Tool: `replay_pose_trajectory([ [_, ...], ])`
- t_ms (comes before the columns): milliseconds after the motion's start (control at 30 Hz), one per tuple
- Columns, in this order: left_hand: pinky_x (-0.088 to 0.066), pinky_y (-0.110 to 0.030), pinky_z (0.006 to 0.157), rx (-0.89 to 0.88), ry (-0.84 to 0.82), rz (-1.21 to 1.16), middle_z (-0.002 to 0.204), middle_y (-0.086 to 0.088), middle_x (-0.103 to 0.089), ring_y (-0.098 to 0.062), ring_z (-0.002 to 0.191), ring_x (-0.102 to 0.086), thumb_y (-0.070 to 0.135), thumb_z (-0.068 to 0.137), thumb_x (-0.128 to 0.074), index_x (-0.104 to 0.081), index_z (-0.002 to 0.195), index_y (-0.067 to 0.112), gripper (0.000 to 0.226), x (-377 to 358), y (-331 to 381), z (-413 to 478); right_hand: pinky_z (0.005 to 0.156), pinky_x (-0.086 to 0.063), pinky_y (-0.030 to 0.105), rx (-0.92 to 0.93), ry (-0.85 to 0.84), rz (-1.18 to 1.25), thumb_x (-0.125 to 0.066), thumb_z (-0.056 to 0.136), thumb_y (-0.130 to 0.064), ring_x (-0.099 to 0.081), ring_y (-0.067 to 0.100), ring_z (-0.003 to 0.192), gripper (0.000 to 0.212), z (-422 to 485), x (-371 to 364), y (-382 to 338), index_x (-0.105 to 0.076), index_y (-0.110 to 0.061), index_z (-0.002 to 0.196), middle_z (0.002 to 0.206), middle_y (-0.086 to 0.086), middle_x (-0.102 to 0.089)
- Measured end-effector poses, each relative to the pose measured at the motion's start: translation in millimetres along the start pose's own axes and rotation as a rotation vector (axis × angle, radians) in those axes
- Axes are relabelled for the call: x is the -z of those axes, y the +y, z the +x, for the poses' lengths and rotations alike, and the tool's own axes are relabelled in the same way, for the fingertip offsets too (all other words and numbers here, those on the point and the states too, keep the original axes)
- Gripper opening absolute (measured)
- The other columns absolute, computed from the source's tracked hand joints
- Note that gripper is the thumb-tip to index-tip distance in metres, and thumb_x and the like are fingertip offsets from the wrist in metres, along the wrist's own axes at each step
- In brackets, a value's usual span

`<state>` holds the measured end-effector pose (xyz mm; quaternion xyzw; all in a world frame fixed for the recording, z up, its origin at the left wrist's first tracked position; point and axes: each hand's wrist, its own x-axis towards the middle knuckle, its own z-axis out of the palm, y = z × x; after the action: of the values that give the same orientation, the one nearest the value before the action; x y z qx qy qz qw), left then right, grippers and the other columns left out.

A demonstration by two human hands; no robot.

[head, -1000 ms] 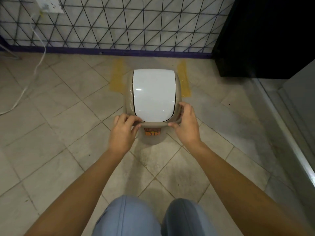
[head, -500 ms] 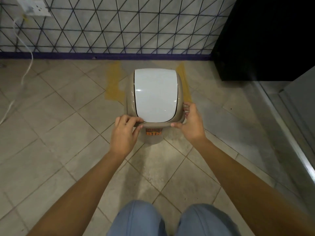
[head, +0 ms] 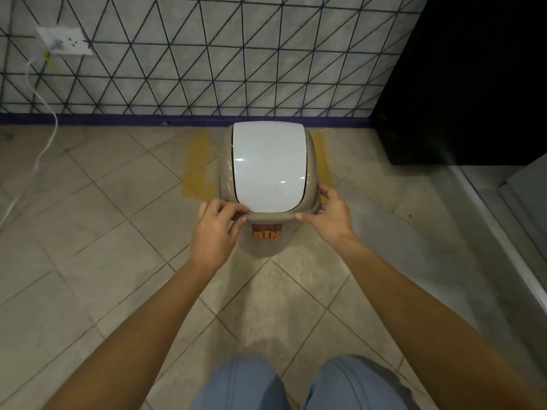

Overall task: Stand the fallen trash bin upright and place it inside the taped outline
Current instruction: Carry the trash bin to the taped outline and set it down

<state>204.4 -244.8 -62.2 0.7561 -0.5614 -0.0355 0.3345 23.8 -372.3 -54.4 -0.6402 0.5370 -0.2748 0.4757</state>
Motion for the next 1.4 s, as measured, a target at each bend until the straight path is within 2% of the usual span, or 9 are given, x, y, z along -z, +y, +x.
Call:
replay_pose_trajectory([
  [100,-0.039,-0.024,0.076,0.027,0.013,-0.008,0.091,-0.010,-0.058,-0.026,0.091,-0.050,0.015,0.083,-0.068,-0.069,0.101,0.011,0.018,-3,-1,10,0.101,-0.043,0.033,-0.035,-0.015,0.030,-0.082,0.064,-0.008,-0.053,0.021,0.118,0.090,13,-1,-4,-0.033,-0.010,0.139,0.134,0.003,-0.051],
  [233,-0.036,-0.020,0.077,0.067,0.027,-0.032,0.092,-0.010,-0.058,-0.023,0.092,-0.049,0.014,0.081,-0.069,-0.069,0.100,0.010,0.019,-8,-1,26,0.089,-0.043,0.023,-0.041,-0.052,0.033,-0.082,0.063,-0.008,-0.056,0.015,0.106,0.082,31,-2,-8,-0.041,-0.010,0.134,0.120,0.000,-0.058],
  [367,-0.035,-0.019,0.077,0.096,0.020,-0.025,0.092,-0.010,-0.058,-0.023,0.092,-0.049,0.014,0.081,-0.070,-0.069,0.100,0.011,0.019,-12,0,40,0.095,-0.043,0.027,-0.059,-0.058,0.041,-0.083,0.062,-0.007,-0.056,0.020,0.111,0.084,48,0,-11,-0.041,-0.010,0.135,0.125,0.003,-0.058],
  [500,-0.040,-0.027,0.077,0.114,0.015,-0.011,0.091,-0.013,-0.058,-0.028,0.091,-0.049,0.013,0.082,-0.069,-0.069,0.101,0.011,0.019,-16,-1,54,0.094,-0.042,0.027,-0.104,-0.078,0.041,-0.083,0.062,-0.007,-0.056,0.017,0.106,0.084,69,-1,-14,-0.041,-0.010,0.135,0.126,0.003,-0.058],
  [767,-0.037,-0.023,0.078,0.120,-0.011,0.007,0.094,-0.015,-0.059,-0.031,0.095,-0.049,0.013,0.083,-0.068,-0.069,0.102,0.011,0.019,-24,-14,90,0.103,-0.042,0.038,-0.152,-0.093,0.103,-0.081,0.063,-0.003,-0.054,0.022,0.117,0.090,109,-11,-18,-0.034,-0.010,0.139,0.131,0.006,-0.055],
  [1033,-0.023,-0.015,0.072,0.060,-0.062,0.033,0.085,-0.016,-0.061,-0.033,0.086,-0.053,0.011,0.081,-0.070,-0.071,0.097,0.009,0.016,-16,-26,126,0.090,-0.042,0.024,-0.147,-0.090,0.094,-0.080,0.064,-0.001,-0.054,0.014,0.104,0.088,131,-18,-34,-0.035,-0.011,0.138,0.128,0.005,-0.057],
  [1133,-0.024,-0.016,0.073,0.044,-0.096,0.046,0.084,-0.015,-0.061,-0.034,0.086,-0.054,0.011,0.081,-0.070,-0.071,0.097,0.009,0.017,-13,-29,140,0.093,-0.042,0.027,-0.067,-0.069,-0.015,-0.083,0.062,-0.007,-0.052,0.017,0.113,0.090,138,-16,-40,-0.035,-0.015,0.138,0.125,0.001,-0.053],
  [1233,-0.024,-0.016,0.074,0.004,-0.121,0.070,0.083,-0.016,-0.062,-0.035,0.085,-0.055,0.010,0.081,-0.070,-0.071,0.097,0.008,0.017,-16,-32,154,0.104,-0.032,0.031,0.090,-0.025,-0.218,-0.086,0.059,-0.017,-0.037,0.017,0.125,0.103,149,-15,-43,-0.024,-0.021,0.142,0.138,0.004,-0.036],
  [1400,-0.025,-0.017,0.074,-0.003,-0.086,0.065,0.087,-0.016,-0.062,-0.034,0.088,-0.053,0.011,0.082,-0.069,-0.070,0.098,0.008,0.017,-28,-36,179,0.105,-0.026,0.027,0.313,-0.012,-0.345,-0.084,0.061,-0.010,-0.031,0.021,0.131,0.106,175,-17,-52,-0.019,-0.017,0.144,0.140,0.008,-0.032],
])
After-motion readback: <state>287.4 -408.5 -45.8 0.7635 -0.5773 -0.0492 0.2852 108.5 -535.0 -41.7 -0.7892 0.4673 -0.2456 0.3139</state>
